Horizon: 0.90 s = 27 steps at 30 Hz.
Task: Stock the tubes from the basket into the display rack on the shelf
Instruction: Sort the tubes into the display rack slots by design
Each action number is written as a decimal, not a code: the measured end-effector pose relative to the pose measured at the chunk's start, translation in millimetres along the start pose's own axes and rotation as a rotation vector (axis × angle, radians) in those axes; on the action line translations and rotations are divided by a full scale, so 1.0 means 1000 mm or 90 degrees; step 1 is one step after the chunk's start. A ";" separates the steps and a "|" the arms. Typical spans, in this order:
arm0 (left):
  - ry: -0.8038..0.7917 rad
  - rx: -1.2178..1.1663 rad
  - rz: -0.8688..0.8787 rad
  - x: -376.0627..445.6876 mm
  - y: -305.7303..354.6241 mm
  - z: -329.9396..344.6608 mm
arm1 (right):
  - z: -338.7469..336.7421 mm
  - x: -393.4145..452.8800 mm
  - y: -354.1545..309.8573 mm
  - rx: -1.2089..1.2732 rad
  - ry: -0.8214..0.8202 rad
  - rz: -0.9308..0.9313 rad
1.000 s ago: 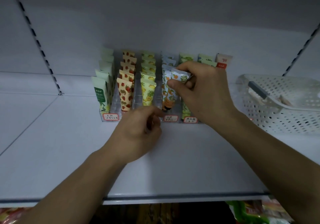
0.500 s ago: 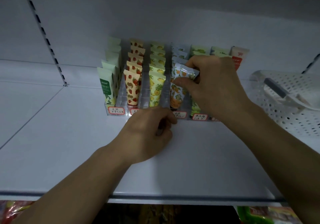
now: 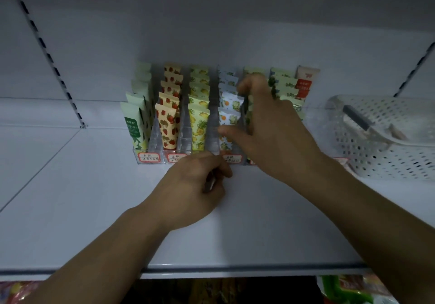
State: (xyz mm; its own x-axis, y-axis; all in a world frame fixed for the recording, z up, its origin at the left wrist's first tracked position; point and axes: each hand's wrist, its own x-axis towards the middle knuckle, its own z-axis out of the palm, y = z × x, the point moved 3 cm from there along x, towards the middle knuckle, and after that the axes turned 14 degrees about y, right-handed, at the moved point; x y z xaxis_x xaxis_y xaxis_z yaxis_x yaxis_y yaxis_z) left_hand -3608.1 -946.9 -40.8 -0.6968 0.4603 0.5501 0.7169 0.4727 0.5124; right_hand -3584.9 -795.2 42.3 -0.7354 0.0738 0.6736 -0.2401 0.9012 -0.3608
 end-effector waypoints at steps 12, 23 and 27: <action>-0.178 0.029 0.209 0.060 0.084 0.037 | -0.109 0.006 0.108 -0.109 0.009 0.056; -0.076 -0.085 0.257 0.131 0.150 0.099 | -0.144 0.017 0.270 -0.391 -0.327 0.229; 0.000 -0.146 0.197 0.165 0.166 0.119 | -0.124 0.015 0.282 -0.339 -0.402 0.245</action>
State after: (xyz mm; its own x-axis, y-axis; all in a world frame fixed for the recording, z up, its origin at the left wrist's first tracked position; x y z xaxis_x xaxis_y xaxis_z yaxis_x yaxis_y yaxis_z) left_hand -3607.0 -702.7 56.2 -0.4462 0.5556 0.7016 0.8803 0.1312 0.4560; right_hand -3584.5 -487.3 30.5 -0.9522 0.3039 0.0328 0.3027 0.9524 -0.0368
